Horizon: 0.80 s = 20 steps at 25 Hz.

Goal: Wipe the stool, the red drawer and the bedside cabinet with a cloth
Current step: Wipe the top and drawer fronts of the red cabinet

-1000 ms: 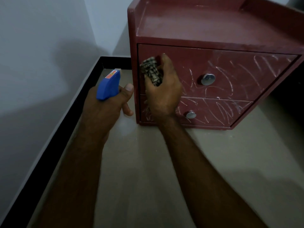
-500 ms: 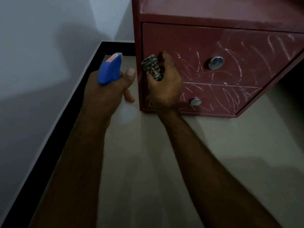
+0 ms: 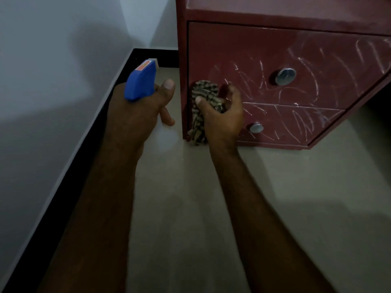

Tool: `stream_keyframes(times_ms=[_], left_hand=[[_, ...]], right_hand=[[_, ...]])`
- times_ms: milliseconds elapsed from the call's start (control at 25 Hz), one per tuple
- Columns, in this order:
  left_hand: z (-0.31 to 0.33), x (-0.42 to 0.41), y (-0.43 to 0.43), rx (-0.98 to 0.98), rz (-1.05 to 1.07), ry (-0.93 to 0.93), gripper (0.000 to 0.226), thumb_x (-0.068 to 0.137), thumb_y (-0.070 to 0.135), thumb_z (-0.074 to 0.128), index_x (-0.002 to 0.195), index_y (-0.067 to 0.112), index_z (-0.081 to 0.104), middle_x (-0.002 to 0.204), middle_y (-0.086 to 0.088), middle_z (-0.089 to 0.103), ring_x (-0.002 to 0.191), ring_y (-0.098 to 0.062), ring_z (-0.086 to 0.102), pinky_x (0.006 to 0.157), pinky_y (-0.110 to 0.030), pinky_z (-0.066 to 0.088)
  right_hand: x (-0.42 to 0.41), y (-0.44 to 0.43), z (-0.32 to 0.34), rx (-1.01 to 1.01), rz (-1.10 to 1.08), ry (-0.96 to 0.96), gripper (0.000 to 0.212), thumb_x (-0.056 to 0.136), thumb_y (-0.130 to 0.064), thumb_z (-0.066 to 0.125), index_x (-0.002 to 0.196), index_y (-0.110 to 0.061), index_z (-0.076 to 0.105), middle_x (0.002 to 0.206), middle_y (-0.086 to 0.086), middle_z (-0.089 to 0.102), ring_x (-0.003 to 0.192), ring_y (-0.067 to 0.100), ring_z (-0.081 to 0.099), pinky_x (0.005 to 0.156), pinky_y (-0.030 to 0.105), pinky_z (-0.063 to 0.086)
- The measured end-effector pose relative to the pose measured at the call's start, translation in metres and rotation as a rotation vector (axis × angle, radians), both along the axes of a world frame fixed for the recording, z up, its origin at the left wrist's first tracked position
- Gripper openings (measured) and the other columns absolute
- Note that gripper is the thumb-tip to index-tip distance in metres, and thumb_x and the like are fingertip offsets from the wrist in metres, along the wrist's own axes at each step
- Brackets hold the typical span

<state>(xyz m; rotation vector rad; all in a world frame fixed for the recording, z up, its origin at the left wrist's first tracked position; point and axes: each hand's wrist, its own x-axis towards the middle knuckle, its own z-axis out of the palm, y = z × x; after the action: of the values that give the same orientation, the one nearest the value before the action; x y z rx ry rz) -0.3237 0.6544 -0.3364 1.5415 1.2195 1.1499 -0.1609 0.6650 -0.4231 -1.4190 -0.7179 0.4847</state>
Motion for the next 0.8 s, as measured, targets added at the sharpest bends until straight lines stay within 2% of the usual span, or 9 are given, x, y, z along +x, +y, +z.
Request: stream_keyframes(times_ms=[80, 200, 360, 480, 560, 800], left_hand=[[0.000, 0.000, -0.001, 0.012, 0.001, -0.017, 0.018, 0.095, 0.042, 0.065, 0.084, 0.031, 0.058, 0.063, -0.002, 0.067, 0.074, -0.024, 0.072, 0.093, -0.035, 0.048], [-0.002, -0.001, -0.002, 0.003, -0.002, -0.022, 0.016, 0.095, 0.042, 0.066, 0.085, 0.033, 0.057, 0.069, -0.006, 0.067, 0.072, -0.023, 0.072, 0.097, -0.037, 0.048], [-0.003, 0.000, -0.003, -0.023, -0.005, -0.018, 0.018, 0.094, 0.041, 0.068, 0.088, 0.027, 0.059, 0.068, -0.004, 0.067, 0.068, -0.018, 0.071, 0.104, -0.042, 0.047], [-0.001, 0.001, -0.006, -0.018, -0.008, -0.035, 0.015, 0.094, 0.040, 0.068, 0.085, 0.038, 0.056, 0.074, -0.007, 0.068, 0.065, -0.017, 0.070, 0.106, -0.049, 0.048], [0.001, 0.001, -0.008, -0.009, -0.009, -0.045, 0.016, 0.094, 0.040, 0.069, 0.083, 0.041, 0.056, 0.072, -0.002, 0.068, 0.064, -0.017, 0.070, 0.105, -0.052, 0.048], [0.004, 0.001, -0.012, 0.000, -0.004, -0.034, 0.017, 0.095, 0.038, 0.067, 0.085, 0.038, 0.054, 0.069, -0.004, 0.068, 0.065, -0.016, 0.070, 0.108, -0.047, 0.046]], right_hand=[[0.005, -0.010, -0.008, -0.069, 0.108, 0.301, 0.052, 0.080, -0.019, 0.085, 0.127, -0.022, 0.063, 0.112, -0.002, 0.075, 0.100, 0.014, 0.074, 0.087, 0.043, 0.064], [0.003, -0.020, -0.017, -0.211, 0.199, 0.560, 0.043, 0.084, -0.002, 0.074, 0.124, -0.013, 0.062, 0.110, 0.009, 0.075, 0.099, 0.026, 0.074, 0.085, 0.046, 0.064], [0.008, -0.015, -0.017, -0.147, 0.215, 0.638, 0.054, 0.079, 0.001, 0.081, 0.127, -0.013, 0.060, 0.117, 0.009, 0.074, 0.105, 0.029, 0.074, 0.088, 0.050, 0.063], [0.007, -0.008, -0.013, -0.123, 0.217, 0.712, 0.055, 0.079, 0.000, 0.083, 0.128, -0.010, 0.061, 0.115, 0.014, 0.076, 0.101, 0.033, 0.076, 0.081, 0.058, 0.064], [-0.001, -0.001, -0.009, -0.110, 0.188, 0.739, 0.050, 0.080, 0.001, 0.082, 0.124, -0.008, 0.062, 0.111, 0.017, 0.076, 0.097, 0.037, 0.076, 0.076, 0.060, 0.063], [-0.022, 0.018, 0.010, -0.110, 0.098, 0.761, 0.050, 0.076, 0.003, 0.084, 0.121, -0.003, 0.063, 0.105, 0.020, 0.076, 0.087, 0.037, 0.077, 0.068, 0.057, 0.065]])
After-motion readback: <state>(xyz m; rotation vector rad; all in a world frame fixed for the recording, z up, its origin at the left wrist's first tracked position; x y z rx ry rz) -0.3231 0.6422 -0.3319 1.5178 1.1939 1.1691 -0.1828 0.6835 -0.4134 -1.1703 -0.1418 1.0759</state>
